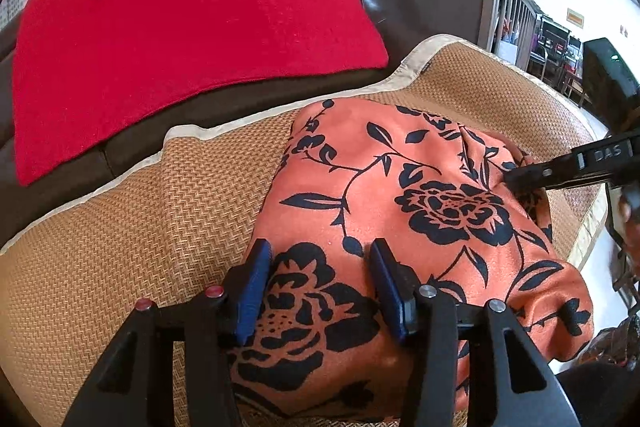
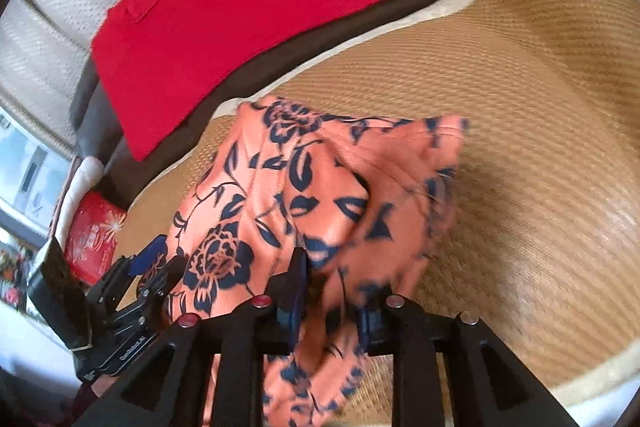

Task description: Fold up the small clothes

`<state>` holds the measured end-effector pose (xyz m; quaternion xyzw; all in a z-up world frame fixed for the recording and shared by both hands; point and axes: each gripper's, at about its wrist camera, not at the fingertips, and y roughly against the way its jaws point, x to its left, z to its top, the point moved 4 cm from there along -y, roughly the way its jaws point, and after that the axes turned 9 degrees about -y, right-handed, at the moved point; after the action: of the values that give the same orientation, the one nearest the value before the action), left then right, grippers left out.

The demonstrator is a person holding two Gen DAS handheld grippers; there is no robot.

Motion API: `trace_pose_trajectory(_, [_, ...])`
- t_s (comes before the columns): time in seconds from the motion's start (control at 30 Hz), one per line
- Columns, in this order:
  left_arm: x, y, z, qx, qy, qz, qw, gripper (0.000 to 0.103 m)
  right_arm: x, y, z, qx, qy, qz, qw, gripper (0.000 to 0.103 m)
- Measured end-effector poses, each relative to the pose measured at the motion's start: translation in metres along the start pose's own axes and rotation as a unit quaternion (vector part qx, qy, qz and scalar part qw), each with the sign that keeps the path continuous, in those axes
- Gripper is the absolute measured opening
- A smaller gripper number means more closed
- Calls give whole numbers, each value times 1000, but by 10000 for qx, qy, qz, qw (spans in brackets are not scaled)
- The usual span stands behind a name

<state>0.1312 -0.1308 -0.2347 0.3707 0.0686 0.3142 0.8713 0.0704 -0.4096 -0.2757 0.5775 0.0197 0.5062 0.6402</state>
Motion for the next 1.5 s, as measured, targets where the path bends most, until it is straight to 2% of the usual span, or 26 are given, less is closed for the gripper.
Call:
trace_pose_trajectory(0.1, [-1,-1,1,7,-13,9,10000,52,-12,15,-2,-21,-157,-197,9997,25])
trace_pose_trajectory(0.13, [-4,-5,13,21,-31,8,10000,52,-15,14,-3,40,-186,-234,9995,26])
trace_pose_trajectory(0.23, [-9,2,19,57,-42,25,10000,52,-21,-6,-8,464,-411,-242,9978,28])
trace_pose_trajectory(0.33, [-10,1,16,130,-39,144,9998,53,-7,-26,-4,454,-349,-322,9978,28])
trace_pose_trajectory(0.47, [-2,3,13,258,65,416,9988,53,29,-44,11,431,66,-410,9982,28])
trace_pose_trajectory(0.57, [13,9,11,315,206,734,9966,53,56,-61,21,531,273,-235,9979,28])
trace_pose_trajectory(0.67, [24,16,8,287,168,1218,9920,53,83,-82,25,634,514,-25,9967,28])
trace_pose_trajectory(0.77, [38,12,0,494,269,1563,9861,54,103,-109,18,991,570,488,9923,28])
trace_pose_trajectory(0.9, [55,7,-1,522,845,1162,9882,54,116,-113,25,1080,652,379,9913,28])
trace_pose_trajectory(1.03, [71,13,6,273,1049,1038,9887,56,106,-95,42,909,264,784,9924,29])
trace_pose_trajectory(1.07, [80,17,6,188,1191,1006,9876,58,104,-88,44,812,255,804,9931,38])
trace_pose_trajectory(1.1, [88,20,5,139,1358,973,9858,66,102,-82,45,721,284,803,9938,52])
trace_pose_trajectory(1.13, [98,23,3,72,1584,809,9840,73,101,-78,45,653,316,813,9940,83])
trace_pose_trajectory(1.17, [108,23,-1,36,1835,532,9816,74,101,-72,45,521,368,846,9944,87])
trace_pose_trajectory(1.2, [116,22,-4,41,2030,345,9786,75,105,-71,44,431,449,916,9939,87])
trace_pose_trajectory(1.27, [133,14,-15,133,2480,-19,9687,76,111,-76,43,512,475,1031,9922,87])
trace_pose_trajectory(1.33, [138,0,-30,376,2883,-529,9553,76,105,-79,44,662,375,1147,9905,87])
trace_pose_trajectory(1.4, [140,-11,-38,520,3205,-715,9431,76,96,-80,40,828,155,1394,9867,87])
trace_pose_trajectory(1.47, [135,-16,-40,562,3191,-834,9424,76,87,-80,41,891,-11,1581,9834,87])
trace_pose_trajectory(1.5, [132,-17,-38,586,3110,-830,9450,76,87,-79,41,854,-22,1591,9836,87])
